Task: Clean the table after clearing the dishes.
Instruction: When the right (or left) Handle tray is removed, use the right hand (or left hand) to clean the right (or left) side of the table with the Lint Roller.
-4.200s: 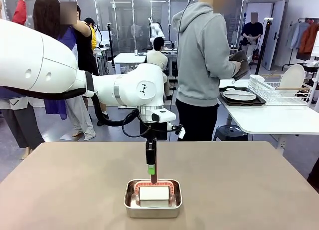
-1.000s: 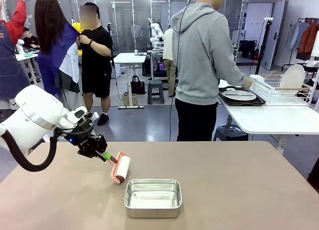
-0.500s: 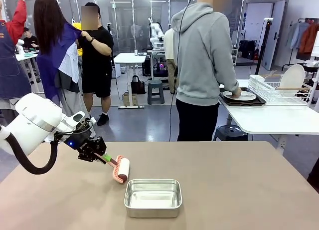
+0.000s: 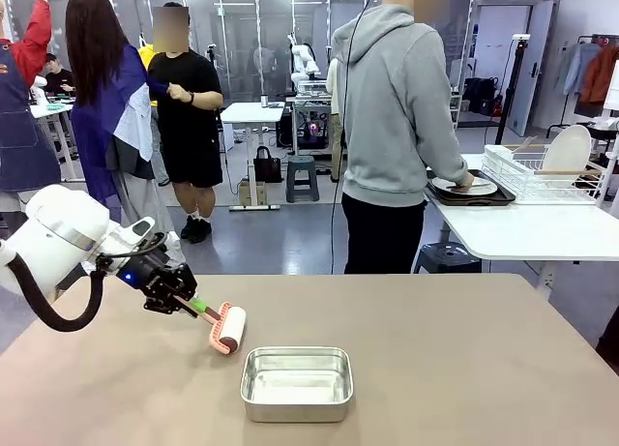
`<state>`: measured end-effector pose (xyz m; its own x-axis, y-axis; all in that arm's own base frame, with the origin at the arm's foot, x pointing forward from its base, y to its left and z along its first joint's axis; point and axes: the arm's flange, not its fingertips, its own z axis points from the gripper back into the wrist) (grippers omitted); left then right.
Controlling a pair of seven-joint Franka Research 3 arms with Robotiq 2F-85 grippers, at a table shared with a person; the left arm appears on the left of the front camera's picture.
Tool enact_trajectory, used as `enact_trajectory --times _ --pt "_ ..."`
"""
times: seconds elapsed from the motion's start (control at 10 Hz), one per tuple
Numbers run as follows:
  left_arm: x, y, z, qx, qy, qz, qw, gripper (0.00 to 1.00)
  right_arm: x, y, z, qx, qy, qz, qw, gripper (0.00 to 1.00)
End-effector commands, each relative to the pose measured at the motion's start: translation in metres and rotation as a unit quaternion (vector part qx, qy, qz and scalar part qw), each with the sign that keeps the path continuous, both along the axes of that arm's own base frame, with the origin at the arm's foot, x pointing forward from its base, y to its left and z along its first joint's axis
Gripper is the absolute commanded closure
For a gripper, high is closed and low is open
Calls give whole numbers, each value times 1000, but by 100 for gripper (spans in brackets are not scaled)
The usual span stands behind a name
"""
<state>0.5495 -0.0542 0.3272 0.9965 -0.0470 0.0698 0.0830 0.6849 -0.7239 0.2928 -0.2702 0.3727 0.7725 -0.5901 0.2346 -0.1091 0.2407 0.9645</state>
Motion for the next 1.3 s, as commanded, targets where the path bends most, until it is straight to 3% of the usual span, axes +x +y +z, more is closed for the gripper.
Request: enact_trajectory --times 0.0,0.4,0.6,0.9,1.2 --pt "7 46 -35 36 1 -9 999 80 0 1 3 1 -5 -2 1000 0" --pt "3 151 -58 63 -4 41 997 80 0 1 3 1 -5 -2 1000 0" --pt "7 210 -60 64 0 30 998 80 0 1 3 1 -5 -2 1000 0" --pt "6 291 -57 104 7 45 994 80 0 1 3 1 -5 -2 1000 0" --pt "-11 339 -35 105 -2 53 993 80 0 1 3 1 -5 -2 1000 0"
